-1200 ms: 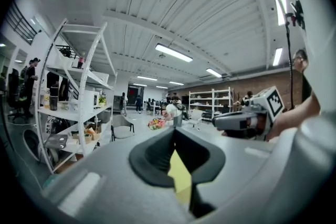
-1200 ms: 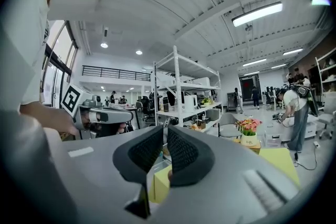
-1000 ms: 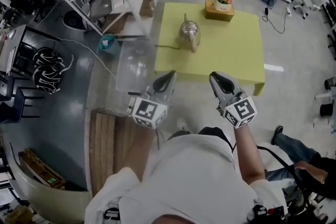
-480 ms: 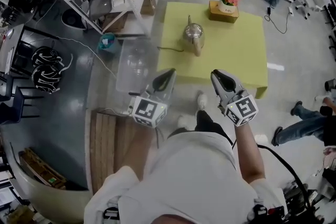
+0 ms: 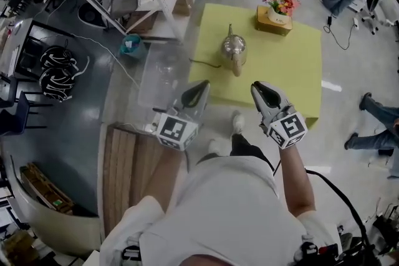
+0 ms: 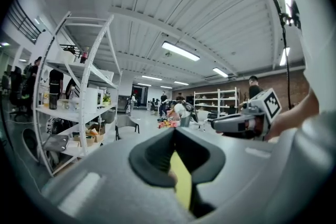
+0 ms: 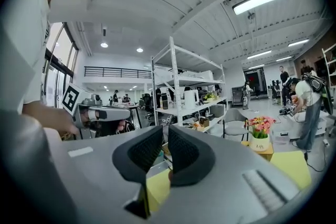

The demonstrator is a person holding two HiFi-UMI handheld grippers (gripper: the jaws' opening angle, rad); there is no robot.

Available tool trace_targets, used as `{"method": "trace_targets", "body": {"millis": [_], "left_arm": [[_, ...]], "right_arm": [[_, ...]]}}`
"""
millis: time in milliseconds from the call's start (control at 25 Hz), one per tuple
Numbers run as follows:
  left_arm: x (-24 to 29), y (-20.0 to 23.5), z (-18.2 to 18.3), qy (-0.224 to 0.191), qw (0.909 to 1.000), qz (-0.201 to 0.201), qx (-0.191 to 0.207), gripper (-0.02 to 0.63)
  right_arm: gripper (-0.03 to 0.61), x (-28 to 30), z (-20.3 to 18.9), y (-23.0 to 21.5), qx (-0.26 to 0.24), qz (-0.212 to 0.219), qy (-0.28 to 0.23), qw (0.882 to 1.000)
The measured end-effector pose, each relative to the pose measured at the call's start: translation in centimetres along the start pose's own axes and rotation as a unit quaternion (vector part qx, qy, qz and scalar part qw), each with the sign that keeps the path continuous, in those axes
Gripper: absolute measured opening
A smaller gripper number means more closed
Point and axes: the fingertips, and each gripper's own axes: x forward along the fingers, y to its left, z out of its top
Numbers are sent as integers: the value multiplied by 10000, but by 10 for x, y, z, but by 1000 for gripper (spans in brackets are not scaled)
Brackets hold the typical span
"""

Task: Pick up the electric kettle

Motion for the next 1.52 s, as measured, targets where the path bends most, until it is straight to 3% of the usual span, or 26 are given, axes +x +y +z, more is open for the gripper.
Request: {"method": "trace_targets", "body": {"millis": [760,1120,1520], "left_arm": [[108,38,-12,126,9976,682,-14,3],[136,55,-12,87,9933,1142,-148,3],[143,65,-22,239,9910,1304,-194,3]], "right_arm": [[52,62,-20,-122,67,924,316,9952],[59,79,-35,-149,146,1335,514,9896],[66,90,-58,-154,246,1603,761,9838]]}}
